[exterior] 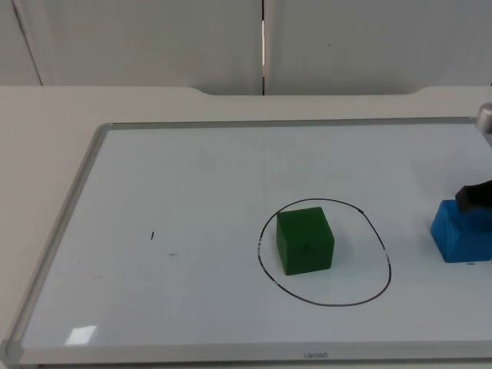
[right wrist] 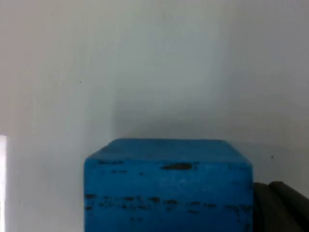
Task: Push the two cubes into the marked area.
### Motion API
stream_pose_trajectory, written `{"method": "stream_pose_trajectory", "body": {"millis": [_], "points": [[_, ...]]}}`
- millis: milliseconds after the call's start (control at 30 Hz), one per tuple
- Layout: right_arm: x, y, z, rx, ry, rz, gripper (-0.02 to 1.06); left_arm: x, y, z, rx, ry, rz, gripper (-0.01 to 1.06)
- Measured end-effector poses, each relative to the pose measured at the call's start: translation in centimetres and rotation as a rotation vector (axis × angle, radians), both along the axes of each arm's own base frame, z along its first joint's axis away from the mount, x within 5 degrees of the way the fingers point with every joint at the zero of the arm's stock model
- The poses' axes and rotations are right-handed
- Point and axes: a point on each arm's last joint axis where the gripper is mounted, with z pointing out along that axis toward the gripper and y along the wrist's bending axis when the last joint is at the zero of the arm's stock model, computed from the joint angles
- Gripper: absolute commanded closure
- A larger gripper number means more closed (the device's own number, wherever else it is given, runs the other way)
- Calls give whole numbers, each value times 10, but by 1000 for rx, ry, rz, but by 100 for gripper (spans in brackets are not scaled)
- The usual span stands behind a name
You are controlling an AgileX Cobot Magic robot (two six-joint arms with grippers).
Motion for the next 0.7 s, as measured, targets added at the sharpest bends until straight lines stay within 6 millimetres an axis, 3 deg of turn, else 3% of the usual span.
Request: {"method": "stream_pose_trajectory", "body": {"millis": [233, 533, 700], "points": [[1, 2, 0, 13, -12, -10, 104, 0, 0, 0, 0, 0, 0, 105], [-2, 24, 1, 29, -30, 35, 104, 0, 0, 0, 0, 0, 0, 105], [-2, 27, 1, 41, -30, 25, 104, 0, 0, 0, 0, 0, 0, 105]]}}
